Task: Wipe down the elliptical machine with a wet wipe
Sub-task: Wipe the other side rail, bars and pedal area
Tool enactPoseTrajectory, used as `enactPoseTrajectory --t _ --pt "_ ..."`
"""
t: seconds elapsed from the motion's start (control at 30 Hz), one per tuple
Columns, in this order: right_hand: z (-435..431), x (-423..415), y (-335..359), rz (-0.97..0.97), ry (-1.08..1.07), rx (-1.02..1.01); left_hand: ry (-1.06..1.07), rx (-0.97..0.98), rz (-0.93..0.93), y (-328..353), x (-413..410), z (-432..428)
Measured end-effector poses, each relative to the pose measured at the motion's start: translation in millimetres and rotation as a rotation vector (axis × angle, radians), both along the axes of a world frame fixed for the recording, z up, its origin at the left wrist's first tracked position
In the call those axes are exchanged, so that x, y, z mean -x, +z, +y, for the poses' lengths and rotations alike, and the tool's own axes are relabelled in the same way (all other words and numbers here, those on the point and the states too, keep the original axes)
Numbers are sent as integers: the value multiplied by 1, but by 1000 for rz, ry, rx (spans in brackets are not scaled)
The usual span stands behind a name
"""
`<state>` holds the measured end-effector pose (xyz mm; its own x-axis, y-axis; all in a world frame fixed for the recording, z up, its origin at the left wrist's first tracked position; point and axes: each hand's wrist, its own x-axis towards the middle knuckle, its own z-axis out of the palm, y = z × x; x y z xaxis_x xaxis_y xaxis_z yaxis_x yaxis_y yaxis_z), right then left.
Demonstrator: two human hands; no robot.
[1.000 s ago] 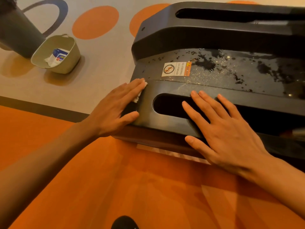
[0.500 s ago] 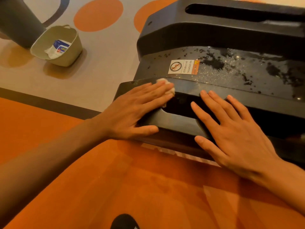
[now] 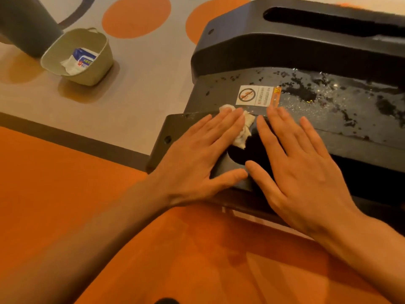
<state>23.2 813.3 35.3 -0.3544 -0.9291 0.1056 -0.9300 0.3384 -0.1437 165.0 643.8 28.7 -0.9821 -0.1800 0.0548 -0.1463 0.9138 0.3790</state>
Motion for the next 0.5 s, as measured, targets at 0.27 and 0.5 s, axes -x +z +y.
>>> enactPoseTrajectory --t 0.27,0.5 --pt "-25 -16 -10 -58 -2 -54 297 -218 -16 -15 -58 3" --pt "-26 -19 -7 -36 -3 -52 268 -239 49 -9 -31 23"
